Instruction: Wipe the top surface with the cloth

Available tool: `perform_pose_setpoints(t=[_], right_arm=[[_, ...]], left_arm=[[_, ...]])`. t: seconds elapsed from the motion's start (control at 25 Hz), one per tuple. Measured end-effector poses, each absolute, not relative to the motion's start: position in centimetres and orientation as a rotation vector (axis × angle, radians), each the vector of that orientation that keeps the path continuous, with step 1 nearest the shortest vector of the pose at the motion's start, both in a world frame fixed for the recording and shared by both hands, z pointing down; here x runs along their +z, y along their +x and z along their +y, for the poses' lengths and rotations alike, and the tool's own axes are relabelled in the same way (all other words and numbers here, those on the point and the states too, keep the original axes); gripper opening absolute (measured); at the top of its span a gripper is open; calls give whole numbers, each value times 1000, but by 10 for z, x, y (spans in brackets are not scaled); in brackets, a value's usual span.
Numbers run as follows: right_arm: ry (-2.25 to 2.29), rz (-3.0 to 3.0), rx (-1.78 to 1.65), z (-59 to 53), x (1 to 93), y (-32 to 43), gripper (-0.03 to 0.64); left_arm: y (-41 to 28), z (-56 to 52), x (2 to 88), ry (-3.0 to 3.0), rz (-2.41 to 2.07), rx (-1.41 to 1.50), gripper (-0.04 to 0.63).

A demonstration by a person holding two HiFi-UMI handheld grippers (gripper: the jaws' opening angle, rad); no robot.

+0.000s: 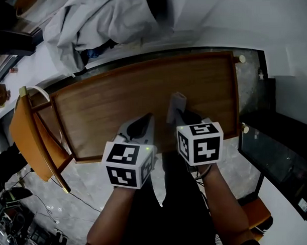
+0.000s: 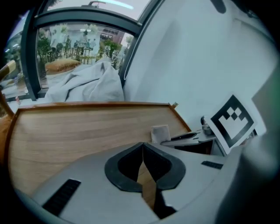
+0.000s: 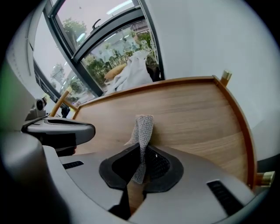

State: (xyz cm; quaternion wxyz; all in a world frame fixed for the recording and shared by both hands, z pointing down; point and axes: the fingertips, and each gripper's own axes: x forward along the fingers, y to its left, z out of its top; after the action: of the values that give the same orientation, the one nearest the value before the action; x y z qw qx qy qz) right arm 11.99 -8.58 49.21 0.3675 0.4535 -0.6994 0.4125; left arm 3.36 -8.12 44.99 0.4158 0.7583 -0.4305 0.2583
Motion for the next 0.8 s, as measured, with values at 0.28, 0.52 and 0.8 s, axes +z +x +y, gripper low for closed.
perform_pose_setpoints(t=[0.28, 0.52, 0.8], right_arm=[[1273, -1725, 1023, -95, 486, 208, 41], [1354, -1638, 939, -97, 480, 260, 41], [1403, -1493, 776, -98, 475, 285, 41]], left_arm=[[111, -86, 454, 1955, -998, 656, 11], [152, -86, 446, 1999, -947, 648, 11], [149, -81, 438, 2000, -930, 624, 11]])
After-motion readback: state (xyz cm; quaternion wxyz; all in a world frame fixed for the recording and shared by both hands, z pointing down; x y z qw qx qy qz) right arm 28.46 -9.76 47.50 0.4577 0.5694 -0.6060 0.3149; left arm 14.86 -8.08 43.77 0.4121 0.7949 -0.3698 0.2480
